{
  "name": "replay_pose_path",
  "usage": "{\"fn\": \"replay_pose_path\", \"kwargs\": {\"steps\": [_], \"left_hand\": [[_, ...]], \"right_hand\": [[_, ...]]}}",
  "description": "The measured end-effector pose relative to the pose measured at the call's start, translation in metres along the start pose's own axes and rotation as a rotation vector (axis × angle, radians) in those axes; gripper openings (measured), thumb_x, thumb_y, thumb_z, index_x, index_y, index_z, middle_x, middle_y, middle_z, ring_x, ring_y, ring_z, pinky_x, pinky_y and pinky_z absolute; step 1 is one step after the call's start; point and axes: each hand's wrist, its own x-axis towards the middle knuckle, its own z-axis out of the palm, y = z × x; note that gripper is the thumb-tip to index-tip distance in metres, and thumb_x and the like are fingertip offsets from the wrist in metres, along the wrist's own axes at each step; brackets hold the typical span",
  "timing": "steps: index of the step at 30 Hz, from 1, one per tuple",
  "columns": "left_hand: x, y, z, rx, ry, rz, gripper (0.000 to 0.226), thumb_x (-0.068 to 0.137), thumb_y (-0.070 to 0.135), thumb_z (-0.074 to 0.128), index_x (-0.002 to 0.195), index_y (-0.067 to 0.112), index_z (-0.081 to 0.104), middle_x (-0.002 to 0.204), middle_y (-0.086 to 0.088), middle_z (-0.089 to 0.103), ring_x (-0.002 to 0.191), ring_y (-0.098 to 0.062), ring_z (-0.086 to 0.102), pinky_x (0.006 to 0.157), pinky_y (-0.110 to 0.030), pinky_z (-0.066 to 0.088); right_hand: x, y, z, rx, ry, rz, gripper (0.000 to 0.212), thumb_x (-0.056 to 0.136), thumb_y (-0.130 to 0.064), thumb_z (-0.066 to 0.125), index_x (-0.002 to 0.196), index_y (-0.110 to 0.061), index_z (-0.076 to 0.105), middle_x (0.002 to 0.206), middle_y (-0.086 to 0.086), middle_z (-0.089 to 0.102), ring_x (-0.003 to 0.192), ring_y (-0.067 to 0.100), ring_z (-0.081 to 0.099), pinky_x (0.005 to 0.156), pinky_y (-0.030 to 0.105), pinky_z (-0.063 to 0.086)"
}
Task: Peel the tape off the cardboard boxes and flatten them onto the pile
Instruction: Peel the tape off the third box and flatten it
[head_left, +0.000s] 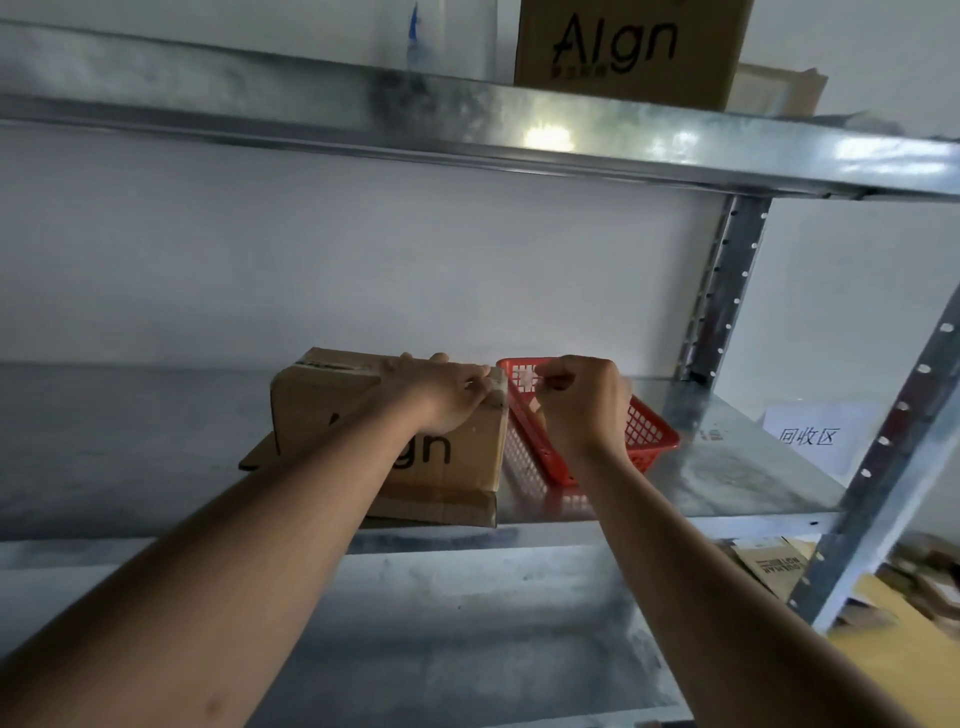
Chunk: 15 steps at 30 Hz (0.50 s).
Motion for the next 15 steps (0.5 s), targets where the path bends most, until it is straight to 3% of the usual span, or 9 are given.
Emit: {"fn": "replay_pose_path", "kwargs": {"steps": [4, 7, 9, 12, 15], "left_hand": [[0.007, 0.018, 0.004, -0.016, 0.035, -0.049, 0.066, 0.097, 0.074, 0.009, 0.157, 0.053, 0.029, 0.162, -0.008, 0.037, 0.150, -0.041, 0.032, 0.121, -0.068, 0.016], [0.007, 0.026, 0.007, -0.021, 0.075, -0.086, 0.060, 0.100, 0.073, 0.014, 0.155, 0.056, 0.031, 0.158, -0.006, 0.042, 0.148, -0.043, 0.034, 0.120, -0.069, 0.018], [0.005, 0.029, 0.008, -0.026, 0.104, -0.102, 0.056, 0.103, 0.069, 0.017, 0.155, 0.055, 0.033, 0.157, -0.005, 0.043, 0.145, -0.042, 0.038, 0.119, -0.068, 0.023], [0.004, 0.029, 0.009, -0.110, 0.136, -0.096, 0.052, 0.106, 0.064, 0.023, 0.155, 0.052, 0.036, 0.153, -0.006, 0.045, 0.128, -0.031, 0.054, 0.104, -0.051, 0.044], [0.004, 0.028, 0.010, -0.111, 0.138, -0.092, 0.052, 0.106, 0.064, 0.022, 0.154, 0.053, 0.037, 0.150, -0.005, 0.046, 0.133, -0.033, 0.049, 0.101, -0.048, 0.041]], "right_hand": [[0.012, 0.032, -0.013, -0.071, -0.071, 0.024, 0.018, 0.082, 0.002, 0.068, 0.079, -0.010, 0.080, 0.071, 0.000, 0.073, 0.070, 0.021, 0.067, 0.065, 0.034, 0.056], [0.014, 0.053, -0.018, -0.068, -0.094, 0.051, 0.013, 0.087, -0.003, 0.074, 0.083, -0.014, 0.080, 0.064, -0.016, 0.057, 0.065, 0.010, 0.062, 0.050, 0.020, 0.045], [0.014, 0.061, -0.018, -0.044, -0.086, 0.032, 0.015, 0.087, -0.002, 0.074, 0.086, -0.016, 0.080, 0.065, -0.020, 0.055, 0.062, 0.004, 0.058, 0.050, 0.012, 0.036], [0.012, 0.064, -0.016, -0.026, -0.104, -0.052, 0.018, 0.086, 0.001, 0.074, 0.088, -0.015, 0.080, 0.078, -0.011, 0.070, 0.066, 0.002, 0.060, 0.053, 0.006, 0.034], [0.013, 0.062, -0.010, -0.018, -0.140, -0.105, 0.019, 0.087, -0.001, 0.073, 0.096, -0.014, 0.082, 0.094, -0.002, 0.078, 0.074, 0.006, 0.064, 0.058, 0.011, 0.042]]}}
